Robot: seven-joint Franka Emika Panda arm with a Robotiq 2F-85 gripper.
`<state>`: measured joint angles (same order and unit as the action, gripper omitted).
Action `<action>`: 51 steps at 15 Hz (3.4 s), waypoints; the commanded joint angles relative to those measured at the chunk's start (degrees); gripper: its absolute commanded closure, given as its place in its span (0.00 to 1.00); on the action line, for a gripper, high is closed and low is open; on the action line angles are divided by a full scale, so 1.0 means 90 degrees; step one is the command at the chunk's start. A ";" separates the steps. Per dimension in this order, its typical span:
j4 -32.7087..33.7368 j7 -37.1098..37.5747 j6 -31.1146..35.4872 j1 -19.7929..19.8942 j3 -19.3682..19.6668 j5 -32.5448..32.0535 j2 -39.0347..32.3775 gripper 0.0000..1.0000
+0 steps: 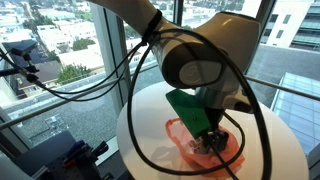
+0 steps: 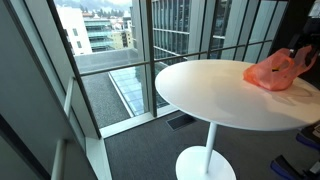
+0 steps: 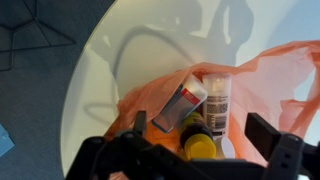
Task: Remove the syrup bottle from the plastic bag
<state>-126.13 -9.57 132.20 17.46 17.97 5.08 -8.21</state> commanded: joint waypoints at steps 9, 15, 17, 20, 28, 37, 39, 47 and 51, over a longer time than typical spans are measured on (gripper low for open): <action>0.0248 0.0024 0.0026 -0.0025 -0.0262 -0.0030 -0.0125 0.00; 0.0177 -0.0034 0.0605 -0.0057 -0.0399 0.0011 -0.0336 0.00; 0.0196 -0.0058 0.0759 -0.0031 -0.0440 0.0076 -0.0483 0.00; 0.0221 -0.0019 0.0868 0.0011 -0.0449 0.0084 -0.0697 0.00; -0.0119 0.0287 0.0802 -0.0038 -0.0421 -0.0019 -0.0701 0.00; -0.0126 0.0131 0.1207 0.0028 -0.0524 0.0132 -0.1000 0.00; -0.0110 0.0124 0.1420 0.0036 -0.0540 0.0105 -0.1095 0.00; -0.0030 0.0286 0.2350 -0.0021 -0.0469 -0.0148 -0.1361 0.00; -0.0052 0.0342 0.2742 -0.0065 -0.0430 -0.0271 -0.1309 0.00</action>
<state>-127.34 -7.93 155.20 17.12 13.71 4.40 -19.96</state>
